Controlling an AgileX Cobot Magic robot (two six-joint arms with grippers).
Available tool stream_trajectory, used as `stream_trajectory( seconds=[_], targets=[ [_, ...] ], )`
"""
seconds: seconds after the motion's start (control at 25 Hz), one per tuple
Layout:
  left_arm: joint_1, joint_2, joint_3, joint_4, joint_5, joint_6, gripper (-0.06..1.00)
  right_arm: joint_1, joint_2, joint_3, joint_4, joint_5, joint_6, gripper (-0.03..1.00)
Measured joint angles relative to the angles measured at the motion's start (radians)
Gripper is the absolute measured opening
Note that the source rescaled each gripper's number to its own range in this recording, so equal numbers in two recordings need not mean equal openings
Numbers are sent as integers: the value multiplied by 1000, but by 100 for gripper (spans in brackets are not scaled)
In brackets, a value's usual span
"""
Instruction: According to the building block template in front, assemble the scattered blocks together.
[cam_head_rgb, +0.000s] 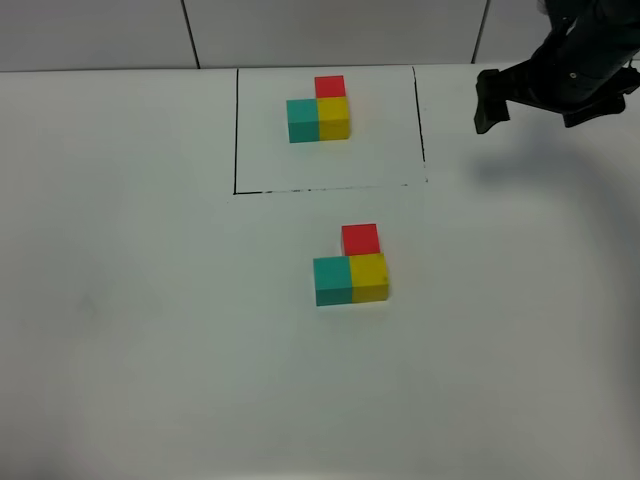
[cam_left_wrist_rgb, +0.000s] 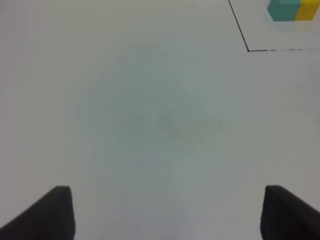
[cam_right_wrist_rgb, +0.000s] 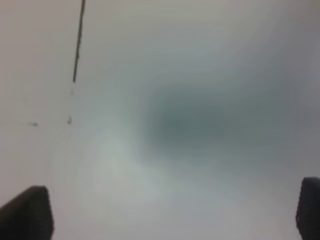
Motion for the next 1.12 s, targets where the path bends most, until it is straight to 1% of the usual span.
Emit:
stream_trajectory(
  seconds=[0.08, 0.28, 0.4, 0.6, 0.72, 0.96, 1.12],
  targets=[
    [0, 0, 0, 0, 0, 0, 79, -12, -42, 65, 12, -23, -22, 100],
    [0, 0, 0, 0, 0, 0, 79, -33, -174, 251, 18, -180, -43, 100],
    [0, 0, 0, 0, 0, 0, 79, -41, -260, 330, 10, -218, -45, 100],
    [0, 0, 0, 0, 0, 0, 79, -40, -447, 414, -7, -214, -47, 99],
    [0, 0, 0, 0, 0, 0, 79, -40, -577, 472, -9, -195, -47, 99],
    [0, 0, 0, 0, 0, 1, 79, -40, -869, 695, -48, -178, -47, 98],
    [0, 0, 0, 0, 0, 1, 79, -40, -1094, 855, -51, -173, -34, 98]
  ],
)
